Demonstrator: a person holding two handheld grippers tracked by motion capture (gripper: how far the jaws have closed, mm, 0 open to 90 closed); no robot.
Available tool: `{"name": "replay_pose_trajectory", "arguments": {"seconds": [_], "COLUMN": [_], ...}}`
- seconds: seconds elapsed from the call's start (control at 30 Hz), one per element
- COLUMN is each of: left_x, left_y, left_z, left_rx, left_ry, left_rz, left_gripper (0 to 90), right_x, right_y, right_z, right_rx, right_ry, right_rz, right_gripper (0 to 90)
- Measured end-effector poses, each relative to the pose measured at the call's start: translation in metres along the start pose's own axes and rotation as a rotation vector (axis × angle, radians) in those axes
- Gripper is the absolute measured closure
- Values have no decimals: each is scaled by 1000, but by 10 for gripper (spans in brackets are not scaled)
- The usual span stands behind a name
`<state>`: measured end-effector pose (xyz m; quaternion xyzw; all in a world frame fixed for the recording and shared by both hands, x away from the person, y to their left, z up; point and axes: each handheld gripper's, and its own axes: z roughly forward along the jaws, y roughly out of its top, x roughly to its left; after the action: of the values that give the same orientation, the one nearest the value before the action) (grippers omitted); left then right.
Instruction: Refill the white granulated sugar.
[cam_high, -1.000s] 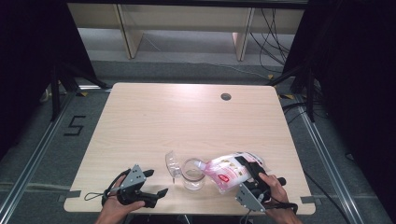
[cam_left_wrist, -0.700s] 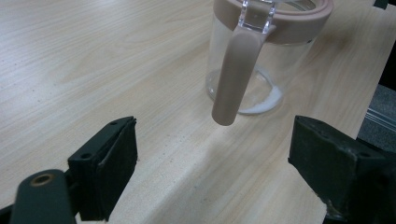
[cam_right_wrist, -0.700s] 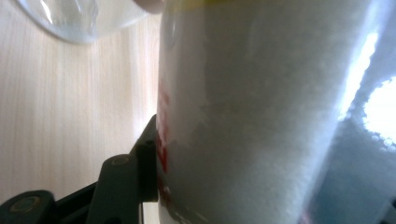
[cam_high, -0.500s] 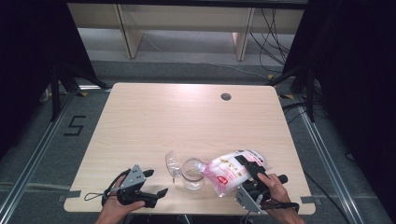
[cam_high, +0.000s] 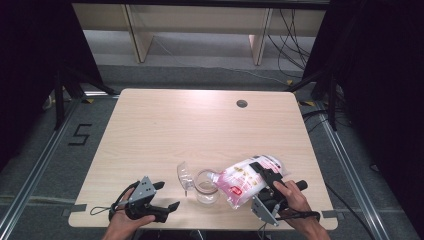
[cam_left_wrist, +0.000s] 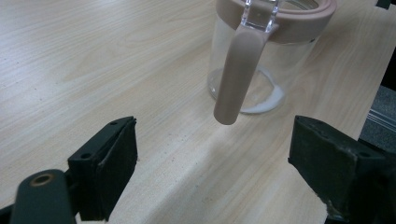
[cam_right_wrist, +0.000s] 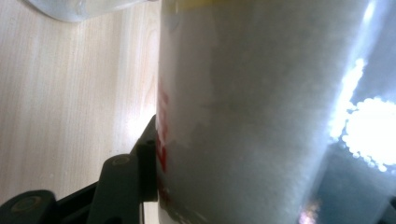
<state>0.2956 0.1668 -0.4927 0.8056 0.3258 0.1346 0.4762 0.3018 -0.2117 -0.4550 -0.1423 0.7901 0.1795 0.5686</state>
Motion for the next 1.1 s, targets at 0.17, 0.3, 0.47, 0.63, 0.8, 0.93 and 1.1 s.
{"name": "replay_pose_trajectory", "arguments": {"seconds": [0.17,0.3,0.47,0.63,0.8,0.93,1.1], "left_x": [1,1,1,1,0,0,1], "left_y": [0,0,0,0,0,0,0], "left_z": [1,1,0,0,-1,-1,-1], "left_rx": [-7,-3,-3,-3,0,-4,-2], "left_ry": [-5,-4,-4,2,5,1,-2], "left_rz": [7,17,17,5,-5,-8,22], "left_gripper": [151,151,151,151,151,151,151], "right_x": [-2,3,-2,-1,-1,2,-1], "right_y": [0,-1,0,3,4,4,4], "right_z": [-1,0,0,-2,-1,-2,-1], "right_rx": [8,15,6,27,28,48,39], "right_ry": [-2,-4,-14,-31,-38,-39,-49], "right_rz": [-29,-14,-86,-109,-148,-147,-184], "right_gripper": [478,478,479,480,482,482,483]}}
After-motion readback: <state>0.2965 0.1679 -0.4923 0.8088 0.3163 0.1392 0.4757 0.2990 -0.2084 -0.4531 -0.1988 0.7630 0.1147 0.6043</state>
